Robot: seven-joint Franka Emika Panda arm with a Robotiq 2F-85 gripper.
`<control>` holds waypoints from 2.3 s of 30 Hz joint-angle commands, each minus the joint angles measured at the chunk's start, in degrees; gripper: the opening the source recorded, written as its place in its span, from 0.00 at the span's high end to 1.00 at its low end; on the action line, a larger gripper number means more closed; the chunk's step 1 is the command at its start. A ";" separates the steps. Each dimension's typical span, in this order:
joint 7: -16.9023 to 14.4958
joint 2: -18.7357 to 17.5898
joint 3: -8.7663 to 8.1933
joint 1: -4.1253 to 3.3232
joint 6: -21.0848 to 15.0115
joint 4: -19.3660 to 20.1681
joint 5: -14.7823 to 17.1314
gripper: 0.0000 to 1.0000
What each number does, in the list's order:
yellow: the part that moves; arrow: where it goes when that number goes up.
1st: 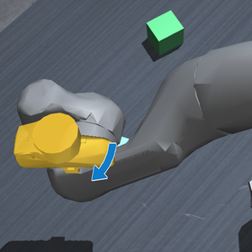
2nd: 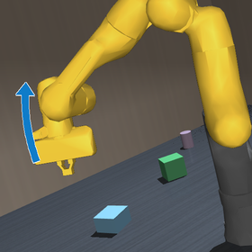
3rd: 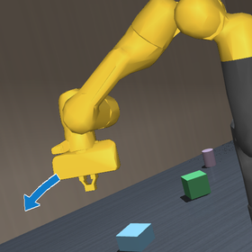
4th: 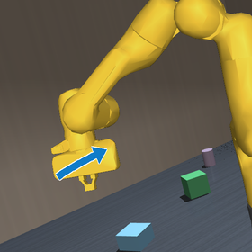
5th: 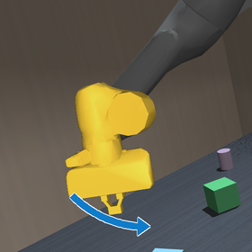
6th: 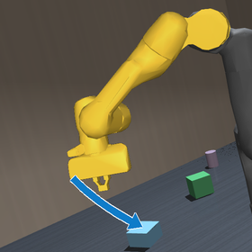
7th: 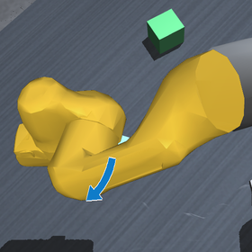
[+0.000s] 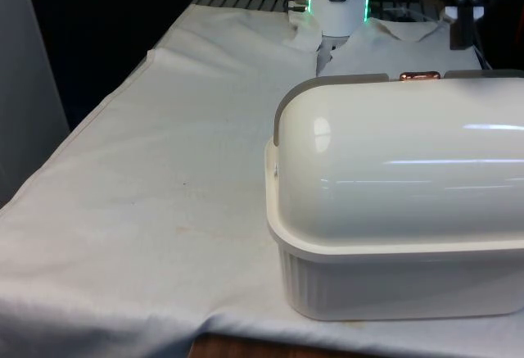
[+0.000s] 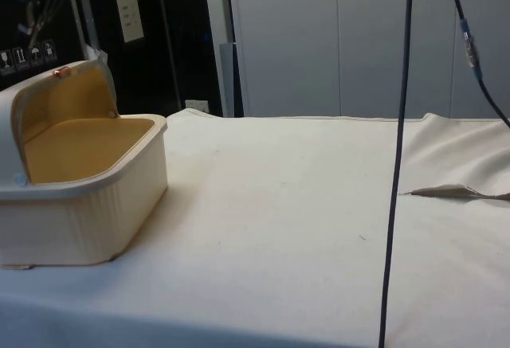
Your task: Open the lid, then close it.
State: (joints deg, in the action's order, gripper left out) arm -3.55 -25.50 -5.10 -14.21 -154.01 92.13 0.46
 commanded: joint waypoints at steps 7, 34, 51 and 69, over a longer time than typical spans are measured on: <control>-0.06 -0.40 0.17 0.06 0.92 0.17 0.23 1.00; -0.11 -0.97 0.11 0.06 4.53 0.17 0.17 1.00; -0.06 -1.03 0.00 0.00 6.13 0.40 0.06 1.00; -0.57 -0.34 -0.34 0.11 9.34 0.80 -0.29 1.00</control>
State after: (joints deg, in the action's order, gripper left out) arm -4.13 -26.30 -5.33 -14.04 -144.90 92.42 0.46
